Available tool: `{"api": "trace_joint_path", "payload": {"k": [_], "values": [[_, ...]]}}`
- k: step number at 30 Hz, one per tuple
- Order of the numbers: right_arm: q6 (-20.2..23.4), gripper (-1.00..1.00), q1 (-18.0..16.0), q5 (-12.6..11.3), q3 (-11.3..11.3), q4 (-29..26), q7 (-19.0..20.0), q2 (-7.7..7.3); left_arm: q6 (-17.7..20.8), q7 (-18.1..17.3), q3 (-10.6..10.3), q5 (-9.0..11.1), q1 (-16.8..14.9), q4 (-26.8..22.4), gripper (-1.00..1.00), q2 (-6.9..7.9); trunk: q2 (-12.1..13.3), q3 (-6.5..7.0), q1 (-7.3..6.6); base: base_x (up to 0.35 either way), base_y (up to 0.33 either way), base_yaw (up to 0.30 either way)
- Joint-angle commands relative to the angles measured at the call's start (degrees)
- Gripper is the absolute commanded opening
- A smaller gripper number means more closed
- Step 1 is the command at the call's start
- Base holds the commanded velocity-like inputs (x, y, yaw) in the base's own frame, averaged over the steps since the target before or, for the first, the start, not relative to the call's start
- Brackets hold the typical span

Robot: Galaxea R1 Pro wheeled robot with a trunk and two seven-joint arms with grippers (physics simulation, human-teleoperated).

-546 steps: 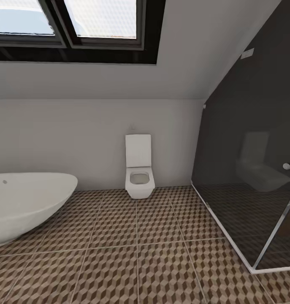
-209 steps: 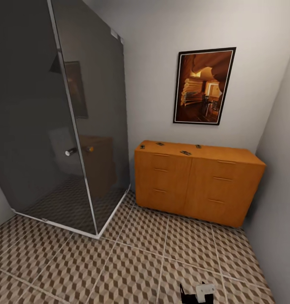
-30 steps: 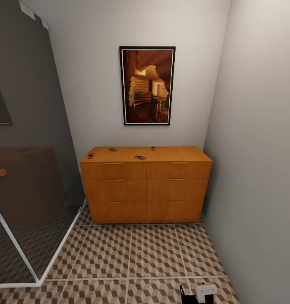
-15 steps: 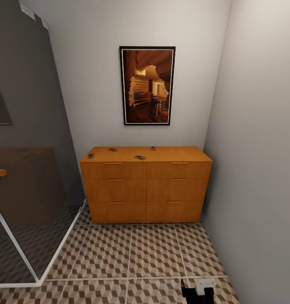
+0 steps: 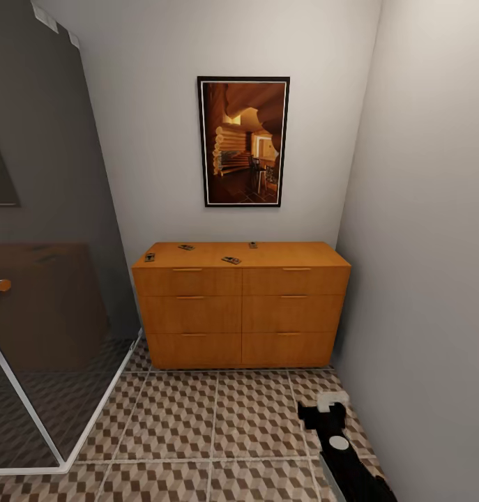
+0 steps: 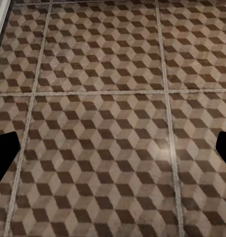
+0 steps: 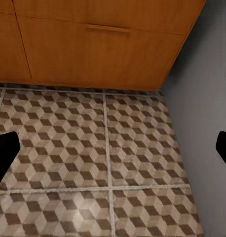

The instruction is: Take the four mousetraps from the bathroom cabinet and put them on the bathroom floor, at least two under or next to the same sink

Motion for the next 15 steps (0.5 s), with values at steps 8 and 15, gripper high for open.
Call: {"api": "trace_joint_path", "payload": {"k": [8,15], "values": [[22.2,1.0,-8.2,0.4,0.1,-16.7,-0.5,0.25,-0.2,0.1,0.0,0.0,0.0,0.1,1.0,0.0,0.0,-0.07,0.0,0.0,0.0,0.0],[32.5,1.0,-20.3,0.3,0.1,-18.1,-0.6,0.34,-0.2,0.1,0.0,0.0,0.0,0.1,1.0,0.0,0.0,-0.07,0.0,0.0,0.0,0.0]]}}
